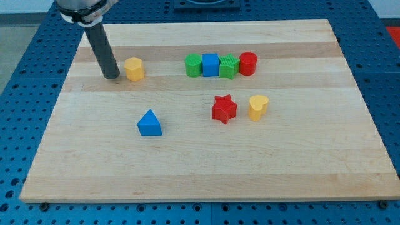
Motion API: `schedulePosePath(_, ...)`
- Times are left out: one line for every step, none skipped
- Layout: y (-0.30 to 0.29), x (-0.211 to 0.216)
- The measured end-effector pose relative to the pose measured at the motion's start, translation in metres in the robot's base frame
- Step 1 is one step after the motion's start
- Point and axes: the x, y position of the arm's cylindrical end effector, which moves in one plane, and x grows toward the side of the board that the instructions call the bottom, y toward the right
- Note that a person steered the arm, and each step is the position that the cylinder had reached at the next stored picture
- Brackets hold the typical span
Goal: Push the yellow hexagon to the right side of green circle
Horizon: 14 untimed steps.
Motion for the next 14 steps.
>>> schedulePosePath(0.01, -0.007)
schedulePosePath(0.019, -0.011)
schedulePosePath(0.028, -0.011)
schedulePosePath(0.041, -0.011)
schedulePosePath(0.051, -0.011)
schedulePosePath(0.058, -0.011)
schedulePosePath(0.059, -0.012)
schedulePosePath(0.059, -0.013)
schedulePosePath(0.061, -0.013)
schedulePosePath(0.073, -0.013)
schedulePosePath(0.084, -0.013)
schedulePosePath(0.089, -0.013)
schedulePosePath(0.089, -0.013)
schedulePosePath(0.092, -0.013)
